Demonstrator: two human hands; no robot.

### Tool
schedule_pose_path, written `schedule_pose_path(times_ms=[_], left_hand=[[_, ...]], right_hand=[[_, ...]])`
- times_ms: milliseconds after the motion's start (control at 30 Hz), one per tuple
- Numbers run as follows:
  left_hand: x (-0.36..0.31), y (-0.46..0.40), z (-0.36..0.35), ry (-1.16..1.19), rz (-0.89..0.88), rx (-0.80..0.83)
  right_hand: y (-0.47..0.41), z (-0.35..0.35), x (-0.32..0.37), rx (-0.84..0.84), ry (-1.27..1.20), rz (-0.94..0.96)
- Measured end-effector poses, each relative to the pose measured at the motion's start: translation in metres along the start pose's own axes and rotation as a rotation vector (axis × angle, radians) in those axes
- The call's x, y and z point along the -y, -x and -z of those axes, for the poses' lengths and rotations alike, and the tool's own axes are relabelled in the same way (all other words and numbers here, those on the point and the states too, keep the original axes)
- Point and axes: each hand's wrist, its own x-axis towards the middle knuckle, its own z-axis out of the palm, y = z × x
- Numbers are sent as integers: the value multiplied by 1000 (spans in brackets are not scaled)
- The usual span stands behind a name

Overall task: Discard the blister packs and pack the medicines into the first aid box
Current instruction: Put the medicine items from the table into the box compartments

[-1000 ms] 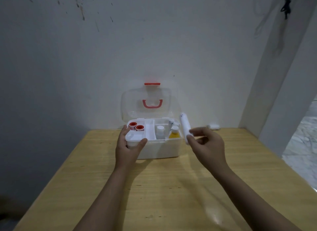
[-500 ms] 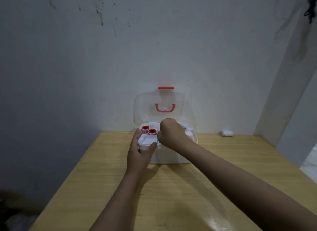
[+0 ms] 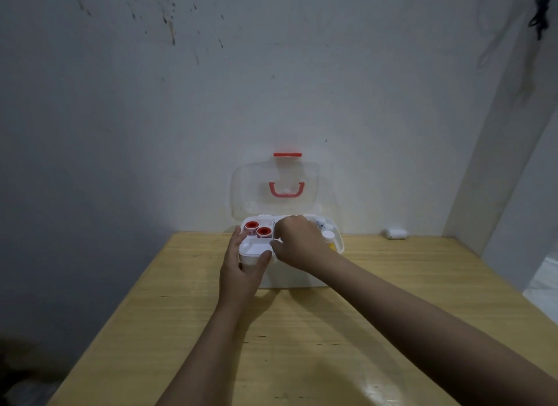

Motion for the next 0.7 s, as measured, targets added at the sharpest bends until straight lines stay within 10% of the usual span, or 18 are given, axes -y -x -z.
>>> schedule_pose_path(times_ms=[467,700], left_hand=[[-2,3,0,53,34,-7],[-3,6,-2,68,37,-39]], right_hand=[[22,25,-126,-439,-228,-245],[18,-11,-245,-183,173,-481]])
